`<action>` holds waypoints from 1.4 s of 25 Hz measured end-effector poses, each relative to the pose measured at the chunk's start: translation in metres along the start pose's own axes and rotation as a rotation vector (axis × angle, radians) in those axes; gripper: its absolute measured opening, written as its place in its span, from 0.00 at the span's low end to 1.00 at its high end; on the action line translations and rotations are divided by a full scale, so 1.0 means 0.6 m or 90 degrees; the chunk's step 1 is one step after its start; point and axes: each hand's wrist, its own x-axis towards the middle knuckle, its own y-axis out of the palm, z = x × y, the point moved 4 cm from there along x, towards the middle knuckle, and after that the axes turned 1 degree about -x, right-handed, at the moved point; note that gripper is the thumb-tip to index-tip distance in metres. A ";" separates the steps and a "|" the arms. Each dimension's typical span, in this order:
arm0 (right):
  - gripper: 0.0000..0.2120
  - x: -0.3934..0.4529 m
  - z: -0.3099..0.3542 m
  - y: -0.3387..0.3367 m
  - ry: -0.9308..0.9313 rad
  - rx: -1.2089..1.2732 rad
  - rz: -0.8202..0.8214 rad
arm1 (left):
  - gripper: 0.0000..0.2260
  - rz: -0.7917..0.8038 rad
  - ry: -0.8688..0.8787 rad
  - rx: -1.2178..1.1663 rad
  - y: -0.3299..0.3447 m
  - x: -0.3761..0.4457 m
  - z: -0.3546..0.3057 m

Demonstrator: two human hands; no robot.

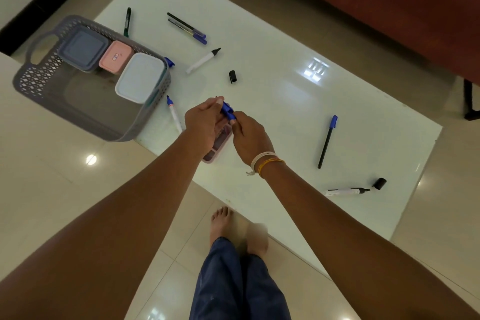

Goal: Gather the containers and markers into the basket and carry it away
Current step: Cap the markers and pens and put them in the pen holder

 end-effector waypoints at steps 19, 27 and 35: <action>0.30 0.017 -0.009 -0.033 0.468 0.572 0.144 | 0.08 0.255 0.024 0.295 0.047 -0.027 0.008; 0.29 0.014 -0.014 -0.017 0.384 0.525 0.104 | 0.09 0.005 0.030 0.022 -0.011 -0.017 0.004; 0.13 -0.048 -0.108 0.031 0.455 0.422 0.012 | 0.03 -0.258 0.201 -0.029 -0.153 -0.034 -0.015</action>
